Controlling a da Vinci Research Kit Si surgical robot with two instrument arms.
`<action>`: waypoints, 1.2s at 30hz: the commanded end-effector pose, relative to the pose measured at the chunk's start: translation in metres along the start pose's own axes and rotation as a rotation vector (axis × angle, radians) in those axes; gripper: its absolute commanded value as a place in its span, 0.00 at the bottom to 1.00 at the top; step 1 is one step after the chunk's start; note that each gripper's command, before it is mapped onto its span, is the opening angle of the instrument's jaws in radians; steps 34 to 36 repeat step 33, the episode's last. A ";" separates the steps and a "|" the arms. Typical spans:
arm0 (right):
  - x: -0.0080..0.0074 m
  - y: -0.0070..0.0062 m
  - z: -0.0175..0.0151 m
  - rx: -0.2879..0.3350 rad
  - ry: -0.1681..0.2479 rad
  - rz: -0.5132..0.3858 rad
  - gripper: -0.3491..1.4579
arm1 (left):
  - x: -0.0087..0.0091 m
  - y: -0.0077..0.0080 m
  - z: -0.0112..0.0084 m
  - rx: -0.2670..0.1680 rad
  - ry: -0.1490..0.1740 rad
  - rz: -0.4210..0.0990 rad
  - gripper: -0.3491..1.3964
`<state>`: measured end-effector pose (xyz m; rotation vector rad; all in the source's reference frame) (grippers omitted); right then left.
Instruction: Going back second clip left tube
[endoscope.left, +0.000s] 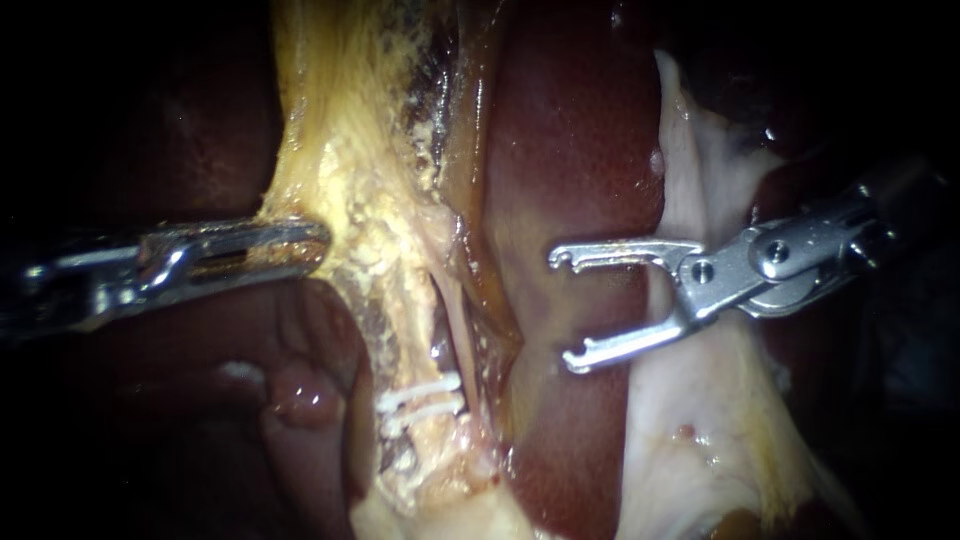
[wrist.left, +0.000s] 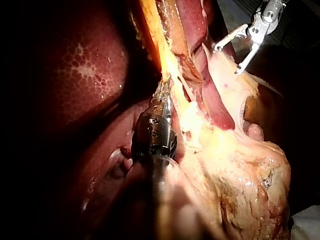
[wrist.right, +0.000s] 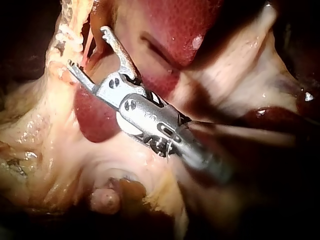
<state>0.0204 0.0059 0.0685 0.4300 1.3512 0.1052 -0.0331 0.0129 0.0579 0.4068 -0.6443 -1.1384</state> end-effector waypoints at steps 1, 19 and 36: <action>-0.0001 0.0000 0.0001 0.000 0.000 0.000 0.52 | 0.0004 0.0004 0.0007 -0.002 -0.003 0.004 0.00; 0.0000 -0.0001 0.0001 0.002 -0.001 -0.013 0.52 | 0.0030 0.0010 0.0090 0.002 0.047 0.027 0.00; 0.0000 -0.0001 0.0001 0.002 -0.001 -0.013 0.52 | 0.0030 0.0009 0.0090 0.004 0.052 0.028 0.00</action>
